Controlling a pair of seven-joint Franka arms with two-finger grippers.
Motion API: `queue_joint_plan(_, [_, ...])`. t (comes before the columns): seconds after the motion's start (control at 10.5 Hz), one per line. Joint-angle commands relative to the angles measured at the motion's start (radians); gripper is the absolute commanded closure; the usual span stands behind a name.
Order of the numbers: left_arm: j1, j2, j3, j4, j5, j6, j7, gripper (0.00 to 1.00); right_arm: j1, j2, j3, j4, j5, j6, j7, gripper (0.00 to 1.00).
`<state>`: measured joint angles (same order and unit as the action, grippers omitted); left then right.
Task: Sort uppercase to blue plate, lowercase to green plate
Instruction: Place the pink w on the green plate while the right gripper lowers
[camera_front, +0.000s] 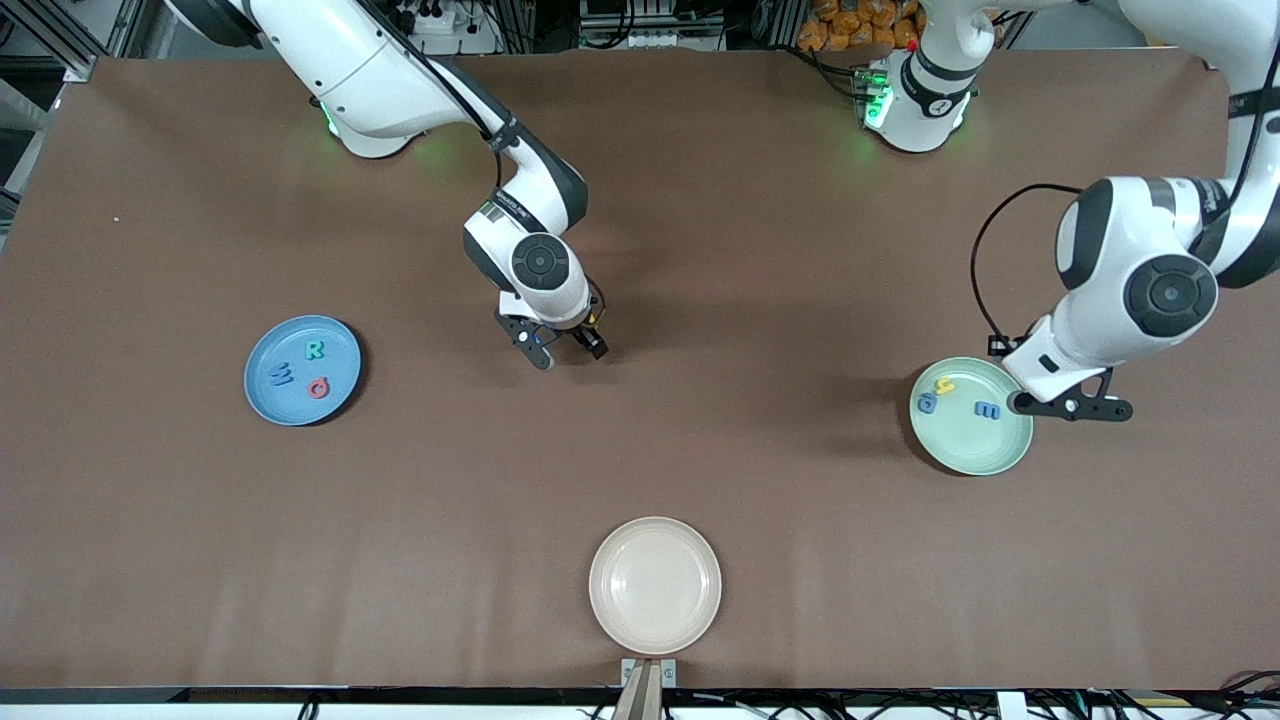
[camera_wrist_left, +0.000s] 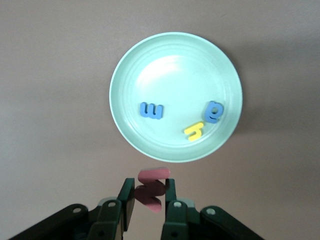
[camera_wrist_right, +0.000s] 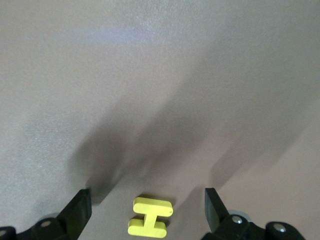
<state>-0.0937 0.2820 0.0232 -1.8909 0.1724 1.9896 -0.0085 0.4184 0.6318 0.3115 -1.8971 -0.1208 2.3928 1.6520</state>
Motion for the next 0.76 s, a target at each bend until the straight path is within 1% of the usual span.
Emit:
queue_joint_plan(0.0, [-0.008, 0.035, 0.009, 0.01, -0.03, 0.037, 0.036, 0.0, -0.01, 0.003, 0.018, -0.037, -0.016, 0.078, 0.025, 0.0])
queue_joint_plan(0.1, [-0.011, 0.04, 0.007, 0.013, -0.027, 0.04, 0.036, 0.0, -0.013, 0.003, 0.026, -0.039, -0.013, 0.08, 0.025, 0.0])
queue_joint_plan(0.19, [-0.011, 0.039, 0.009, 0.018, -0.03, 0.041, 0.036, 0.0, -0.016, 0.002, 0.041, -0.039, -0.013, 0.08, 0.025, 0.03])
queue_joint_plan(0.29, [-0.011, 0.037, 0.009, 0.03, -0.031, 0.041, 0.036, 0.0, -0.018, 0.0, 0.043, -0.043, -0.013, 0.08, 0.025, 0.06])
queue_joint_plan(0.48, [-0.011, 0.016, 0.012, 0.065, -0.03, 0.025, 0.039, 0.0, -0.021, -0.003, 0.043, -0.059, -0.013, 0.085, 0.012, 0.18])
queue_joint_plan(0.57, [-0.02, -0.024, 0.011, 0.09, -0.013, -0.018, 0.039, 0.0, -0.021, -0.004, 0.044, -0.06, -0.013, 0.086, 0.011, 0.26])
queue_joint_plan(0.67, [-0.023, -0.056, 0.007, 0.14, -0.011, -0.087, 0.042, 0.0, -0.023, -0.004, 0.044, -0.06, -0.013, 0.086, 0.008, 0.31])
